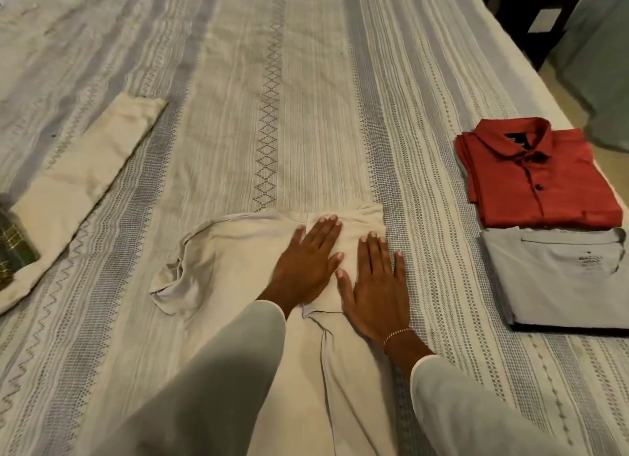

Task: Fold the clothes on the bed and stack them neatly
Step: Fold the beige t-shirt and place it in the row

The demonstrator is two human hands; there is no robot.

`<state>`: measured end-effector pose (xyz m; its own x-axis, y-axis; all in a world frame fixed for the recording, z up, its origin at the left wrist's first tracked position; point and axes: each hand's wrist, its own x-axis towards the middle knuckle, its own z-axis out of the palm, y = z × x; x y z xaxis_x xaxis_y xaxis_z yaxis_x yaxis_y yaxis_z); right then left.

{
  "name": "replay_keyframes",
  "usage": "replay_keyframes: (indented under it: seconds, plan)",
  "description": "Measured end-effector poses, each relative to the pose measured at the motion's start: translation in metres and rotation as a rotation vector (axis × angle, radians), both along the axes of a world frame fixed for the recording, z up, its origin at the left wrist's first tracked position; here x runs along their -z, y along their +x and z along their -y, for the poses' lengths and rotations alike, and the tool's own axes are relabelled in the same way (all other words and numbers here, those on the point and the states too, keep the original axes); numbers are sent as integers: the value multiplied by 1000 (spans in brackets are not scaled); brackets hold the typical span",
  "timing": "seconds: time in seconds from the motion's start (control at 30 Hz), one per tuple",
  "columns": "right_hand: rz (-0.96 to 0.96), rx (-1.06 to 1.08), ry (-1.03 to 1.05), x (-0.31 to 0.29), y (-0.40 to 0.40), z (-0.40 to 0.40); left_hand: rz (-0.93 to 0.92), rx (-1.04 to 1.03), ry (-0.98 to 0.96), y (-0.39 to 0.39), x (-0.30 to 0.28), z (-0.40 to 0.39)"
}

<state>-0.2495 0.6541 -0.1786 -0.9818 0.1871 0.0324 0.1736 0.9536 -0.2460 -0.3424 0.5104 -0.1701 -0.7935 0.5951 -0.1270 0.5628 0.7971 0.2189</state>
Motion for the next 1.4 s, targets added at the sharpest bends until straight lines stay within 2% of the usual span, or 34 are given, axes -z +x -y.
replay_keyframes:
  seconds: [0.13,0.2,0.43,0.57,0.6,0.67,0.73,0.83,0.9,0.97,1.1,1.17,1.27,1.4]
  plan:
    - [37,8,-14,-2,-2,-2,-93,-156,-20,1,14,6]
    - [60,-9,-3,1,-1,-5,-103,-168,-22,3,15,0]
    - [144,-35,25,1,-6,-8,42,-92,-28,-1,-1,13]
    - [322,-24,80,-21,-14,-1,-74,-280,-33,19,-29,68]
    - [273,-5,94,-27,-14,4,-121,-339,-26,23,-34,84]
    - [37,-46,89,-38,-10,32,-194,-490,-4,26,-43,124]
    - [-168,-150,-50,-43,-7,67,-173,-685,22,21,-45,161]
    - [-133,-273,-374,-51,-9,140,0,-821,52,10,-42,203]
    - [-77,-354,-370,-40,-19,182,90,-792,142,1,-40,219]
    - [-20,-379,-319,-27,-34,204,247,-825,334,-10,-44,226]
    - [27,-230,-221,-7,-54,219,603,-883,843,-25,-57,250]
    - [-15,-224,-143,-2,-51,222,673,-943,977,-27,-59,266]
    - [-7,-226,-87,0,-48,225,567,-1183,1099,-18,-46,290]
    - [22,-212,-42,-4,-49,230,233,-1551,1097,-3,-37,312]
